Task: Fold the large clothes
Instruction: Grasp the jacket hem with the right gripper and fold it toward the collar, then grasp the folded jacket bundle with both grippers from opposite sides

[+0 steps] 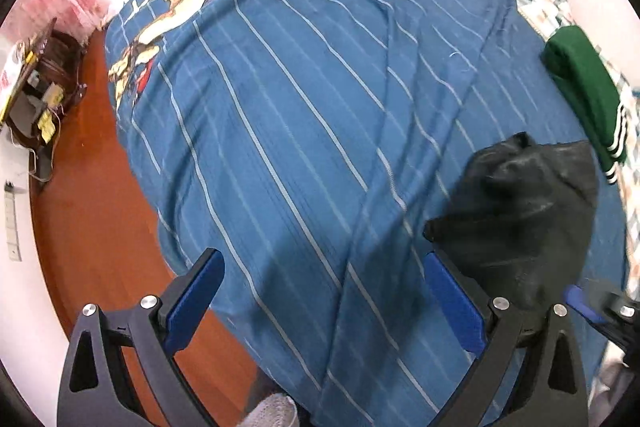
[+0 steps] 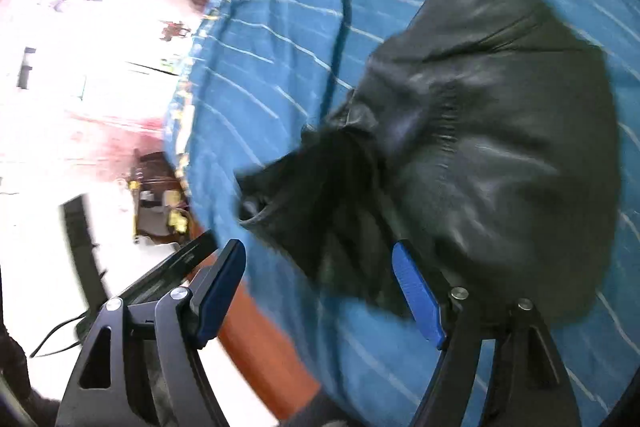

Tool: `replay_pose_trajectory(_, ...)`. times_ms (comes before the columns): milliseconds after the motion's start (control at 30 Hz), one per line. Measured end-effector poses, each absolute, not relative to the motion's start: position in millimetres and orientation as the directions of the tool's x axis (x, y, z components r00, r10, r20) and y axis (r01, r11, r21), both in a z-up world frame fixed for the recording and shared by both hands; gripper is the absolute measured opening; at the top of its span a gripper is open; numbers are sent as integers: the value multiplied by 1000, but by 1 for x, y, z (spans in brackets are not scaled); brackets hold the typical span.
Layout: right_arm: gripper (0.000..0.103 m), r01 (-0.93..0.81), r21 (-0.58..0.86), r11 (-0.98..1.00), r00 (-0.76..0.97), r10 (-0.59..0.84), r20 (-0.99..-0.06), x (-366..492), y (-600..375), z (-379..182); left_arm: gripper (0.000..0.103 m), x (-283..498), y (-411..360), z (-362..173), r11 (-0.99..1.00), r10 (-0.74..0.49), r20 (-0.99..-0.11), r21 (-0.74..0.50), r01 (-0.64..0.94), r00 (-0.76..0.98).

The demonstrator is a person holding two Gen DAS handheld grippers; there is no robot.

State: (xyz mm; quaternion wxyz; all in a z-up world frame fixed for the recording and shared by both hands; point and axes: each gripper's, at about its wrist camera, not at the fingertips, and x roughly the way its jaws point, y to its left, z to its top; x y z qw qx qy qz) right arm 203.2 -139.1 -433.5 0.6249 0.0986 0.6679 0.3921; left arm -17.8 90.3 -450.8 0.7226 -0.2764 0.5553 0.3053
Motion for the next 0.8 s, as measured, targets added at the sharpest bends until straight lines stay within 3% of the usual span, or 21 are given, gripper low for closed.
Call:
replay_pose_trajectory(133, 72, -281, 626, 727, -107, 625, -773, 231, -192, -408, 103, -13, 78, -456, 655, 83, -971, -117, -747, 224)
replay_pose_trajectory(200, 45, -254, 584, 771, -54, 591, -805, 260, -207, -418, 103, -7, 69, -465, 652, 61, -972, -133, -747, 226)
replay_pose_trajectory(300, 33, -221, 581, 783, -66, 583, -810, 301, -193, -452, 103, 2, 58, -476, 642, 43, -972, -151, -752, 232)
replay_pose_trajectory(500, 32, -224, 445, 867, -157, 419, -894, 341, -119, -532, 102, 13, 47, -497, 632, 32, -978, -141, -762, 207)
replay_pose_trajectory(600, 33, -234, 438, 868, -180, 404, -897, 345, -112, -530, 102, 14, 45, -505, 614, 3, -980, -154, -774, 198)
replay_pose_trajectory(700, 35, -240, 518, 821, -197, 482, -854, 342, -134, -507, 102, 16, 49, -515, 558, -45, -972, -215, -801, 230)
replay_pose_trajectory(733, 39, -229, 560, 796, -186, 529, -828, 340, -148, -495, 102, 16, 50, -520, 534, -66, -967, -242, -810, 246)
replay_pose_trajectory(800, 74, -214, 595, 775, -108, 587, -803, 331, -184, -473, 100, 18, 55, -535, 472, -118, -953, -302, -828, 280)
